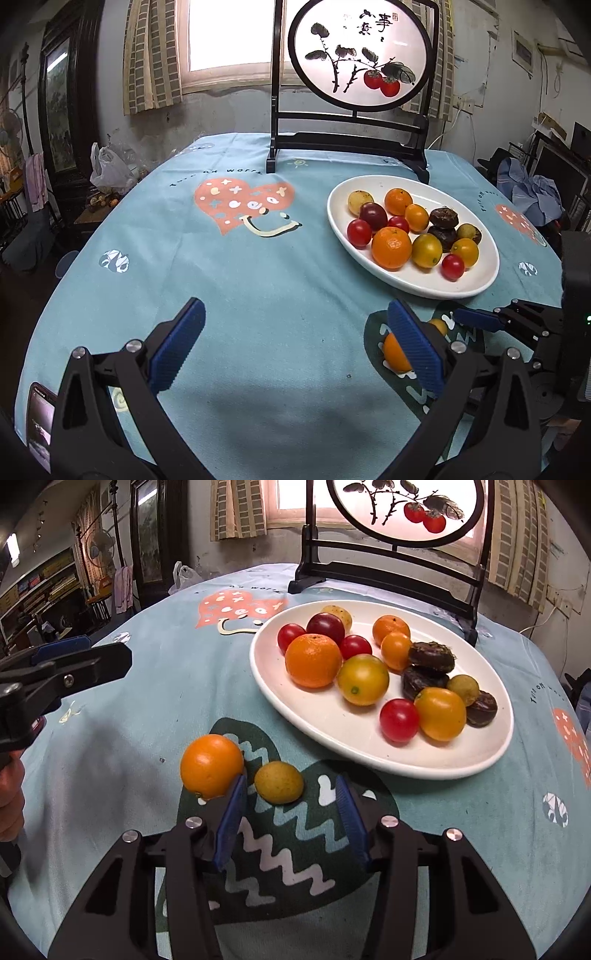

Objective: Organize fruits
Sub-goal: 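Grasp the small yellow plum with the right tool while the left tool grasps the mandarin, then place the mandarin and yellow plum on the white plate, opening both tools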

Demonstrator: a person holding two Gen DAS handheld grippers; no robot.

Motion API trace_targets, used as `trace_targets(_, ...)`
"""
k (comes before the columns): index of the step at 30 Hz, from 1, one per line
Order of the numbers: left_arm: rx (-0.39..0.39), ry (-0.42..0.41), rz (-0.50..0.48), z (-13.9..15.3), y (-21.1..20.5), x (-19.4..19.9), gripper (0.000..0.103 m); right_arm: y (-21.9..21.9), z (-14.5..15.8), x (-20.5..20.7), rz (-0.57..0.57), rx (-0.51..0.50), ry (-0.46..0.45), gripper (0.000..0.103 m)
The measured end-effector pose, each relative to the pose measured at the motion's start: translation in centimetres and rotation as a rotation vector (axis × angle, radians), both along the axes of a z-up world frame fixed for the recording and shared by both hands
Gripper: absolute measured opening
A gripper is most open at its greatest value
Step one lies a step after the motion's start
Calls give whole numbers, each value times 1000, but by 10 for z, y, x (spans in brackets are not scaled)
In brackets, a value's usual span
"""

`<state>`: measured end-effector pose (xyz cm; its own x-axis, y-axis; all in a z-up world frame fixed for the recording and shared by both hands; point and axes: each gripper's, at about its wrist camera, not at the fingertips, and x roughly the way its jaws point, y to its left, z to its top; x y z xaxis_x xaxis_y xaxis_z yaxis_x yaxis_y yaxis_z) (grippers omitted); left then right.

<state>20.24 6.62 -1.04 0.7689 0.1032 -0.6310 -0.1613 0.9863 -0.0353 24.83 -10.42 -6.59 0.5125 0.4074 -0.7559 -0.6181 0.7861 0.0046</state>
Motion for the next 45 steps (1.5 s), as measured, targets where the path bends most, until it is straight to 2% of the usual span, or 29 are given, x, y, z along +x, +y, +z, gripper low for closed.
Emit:
trace_targets(8,-4,1,-1,1,1,0,101,12,-5,5,16,-28,15,41)
trace_targets(11,-3,1,0,1,1,0,101,14,-5,4,19,-37,19,28)
trace_targets(13,-6,4,-1,1,1,0,101,11,-4,2,12,-32,31,28)
trace_targets(19,-60,35,-78,-7,-7,1,101,-24,28,-7,-48,126,16,28)
trace_targets(25,-5,57,-228,-20,-45,3,101,-53,40,-11,-107,224,37,28)
trace_targets(30,22,92,-274,-33,-66,12,97,-58,41,-11,-125,237,48,28)
trace_targets(34,13,131,-282,-40,-72,21,82,-63,44,-14,-127,252,45,28)
trace_targets(36,13,155,-286,-45,-74,25,69,-63,45,-15,-128,253,42,28)
trace_targets(38,11,181,-286,-51,-75,28,61,-64,45,-15,-127,253,43,28)
trace_targets(41,7,200,-279,-55,-74,31,55,-65,45,-15,-126,256,42,28)
trace_targets(45,-9,209,-279,-56,-71,31,39,-66,44,-17,-129,252,39,28)
